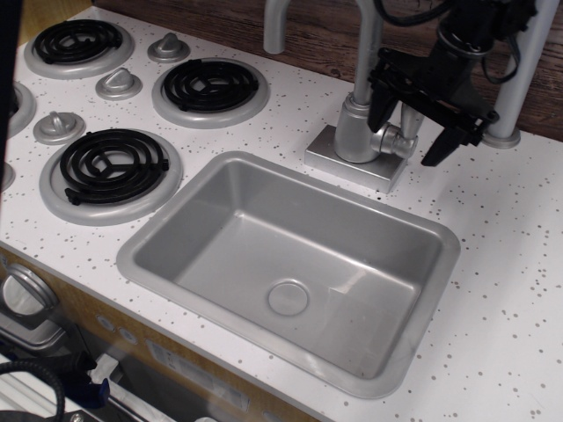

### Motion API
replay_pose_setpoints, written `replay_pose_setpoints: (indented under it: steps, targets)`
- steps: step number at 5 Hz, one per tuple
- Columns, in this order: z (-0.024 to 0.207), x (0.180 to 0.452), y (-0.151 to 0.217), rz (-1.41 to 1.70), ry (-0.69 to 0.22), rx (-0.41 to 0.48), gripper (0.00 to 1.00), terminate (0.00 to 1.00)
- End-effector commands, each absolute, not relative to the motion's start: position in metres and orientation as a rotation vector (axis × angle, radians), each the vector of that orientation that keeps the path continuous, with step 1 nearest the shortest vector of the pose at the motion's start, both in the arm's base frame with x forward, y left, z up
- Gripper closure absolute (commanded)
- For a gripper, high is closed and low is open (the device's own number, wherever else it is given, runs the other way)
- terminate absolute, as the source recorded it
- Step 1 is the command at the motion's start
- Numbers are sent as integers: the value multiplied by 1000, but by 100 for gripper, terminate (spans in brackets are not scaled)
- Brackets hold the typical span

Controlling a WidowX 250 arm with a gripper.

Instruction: Lever vertical to front

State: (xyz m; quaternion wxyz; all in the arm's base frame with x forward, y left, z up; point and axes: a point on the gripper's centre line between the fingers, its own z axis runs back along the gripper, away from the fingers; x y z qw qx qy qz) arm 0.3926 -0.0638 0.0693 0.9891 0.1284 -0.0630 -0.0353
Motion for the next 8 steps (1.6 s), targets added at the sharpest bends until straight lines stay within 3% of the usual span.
replay_pose_setpoints:
  steps: [1,4,5,6,8]
  targets:
    - [115,410,-62,-86,-223,242,0,0]
    - [117,423,-58,-97,-204,236,0,0]
    - [114,425,-57,-87,-192,209,100,0]
    - [113,425,-57,-82,-179,194,100,0]
    - [104,396,-65,6,-143,166,100,0]
